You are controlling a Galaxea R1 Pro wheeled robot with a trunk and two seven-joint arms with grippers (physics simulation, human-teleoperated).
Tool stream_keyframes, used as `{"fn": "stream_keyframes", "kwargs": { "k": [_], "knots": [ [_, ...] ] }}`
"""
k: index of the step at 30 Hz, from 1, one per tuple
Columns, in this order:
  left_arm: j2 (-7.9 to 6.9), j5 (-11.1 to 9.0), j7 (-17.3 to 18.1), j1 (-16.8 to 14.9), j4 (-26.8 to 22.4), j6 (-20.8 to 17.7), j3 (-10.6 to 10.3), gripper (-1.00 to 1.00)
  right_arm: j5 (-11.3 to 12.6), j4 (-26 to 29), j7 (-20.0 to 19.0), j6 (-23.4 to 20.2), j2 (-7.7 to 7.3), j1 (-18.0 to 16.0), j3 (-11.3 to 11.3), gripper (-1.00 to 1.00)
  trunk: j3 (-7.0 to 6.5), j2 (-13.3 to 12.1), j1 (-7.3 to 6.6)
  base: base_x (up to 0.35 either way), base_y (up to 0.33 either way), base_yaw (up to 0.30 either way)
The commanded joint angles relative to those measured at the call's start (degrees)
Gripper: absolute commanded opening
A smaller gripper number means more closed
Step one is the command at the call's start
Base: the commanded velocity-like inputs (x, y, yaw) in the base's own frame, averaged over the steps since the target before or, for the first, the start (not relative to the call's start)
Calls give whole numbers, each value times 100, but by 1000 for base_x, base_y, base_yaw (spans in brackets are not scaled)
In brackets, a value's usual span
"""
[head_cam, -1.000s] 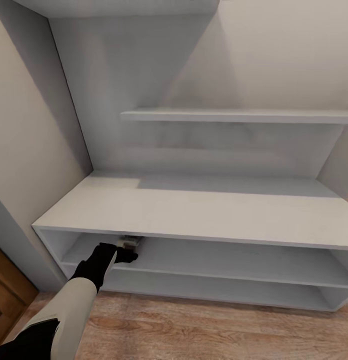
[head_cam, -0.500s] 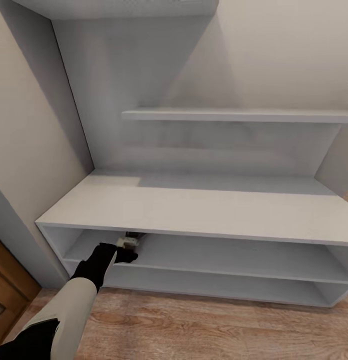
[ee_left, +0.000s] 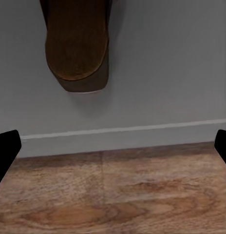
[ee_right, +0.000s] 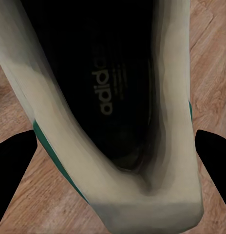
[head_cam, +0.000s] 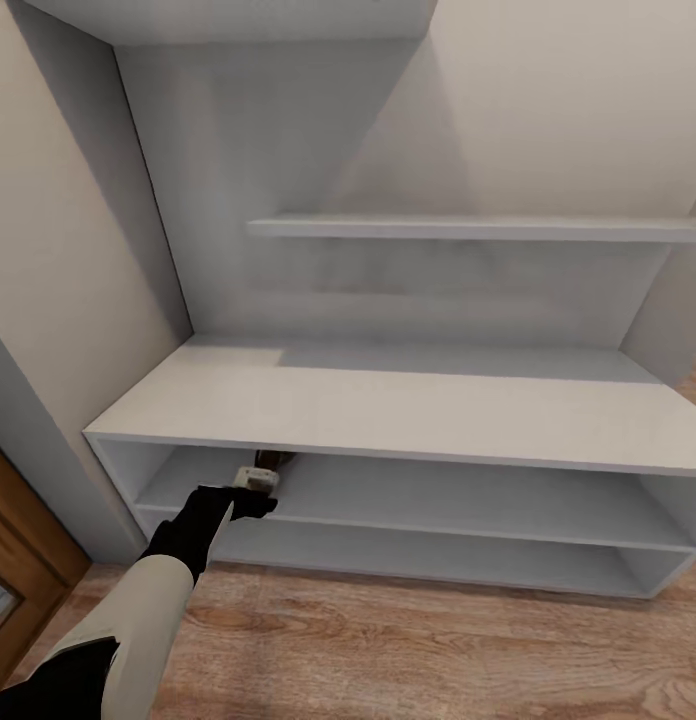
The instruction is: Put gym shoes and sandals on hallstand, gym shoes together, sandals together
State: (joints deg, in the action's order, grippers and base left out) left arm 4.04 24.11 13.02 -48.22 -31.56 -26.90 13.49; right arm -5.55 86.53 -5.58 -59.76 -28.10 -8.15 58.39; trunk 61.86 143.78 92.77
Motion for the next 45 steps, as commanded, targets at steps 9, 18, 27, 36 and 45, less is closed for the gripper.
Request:
{"fn": "stream_keyframes", "kwargs": {
  "k": [9,18,27,36,45],
  "knots": [
    [10,-41,66,13,51,996,70,100,-53,4,-62,-24,6,-3,12,-100,5,2,-1,0,0,0],
    [47,-673,67,48,324,1627,60,100,-31,2,-62,-24,15,-4,67,-100,5,2,-1,-43,-21,0],
    [78,-714,61,49,337,1661,57,100,-9,11,-64,6,12,-4,75,-100,5,2,-1,-259,-200,0],
    [93,-715,61,50,369,1662,57,100,-20,-30,-57,48,13,-5,70,-100,5,2,-1,-206,-244,0],
    [96,-722,60,50,370,1662,57,100,-24,-31,-55,71,12,-3,72,-100,5,2,-1,69,-186,0]
  ]
}}
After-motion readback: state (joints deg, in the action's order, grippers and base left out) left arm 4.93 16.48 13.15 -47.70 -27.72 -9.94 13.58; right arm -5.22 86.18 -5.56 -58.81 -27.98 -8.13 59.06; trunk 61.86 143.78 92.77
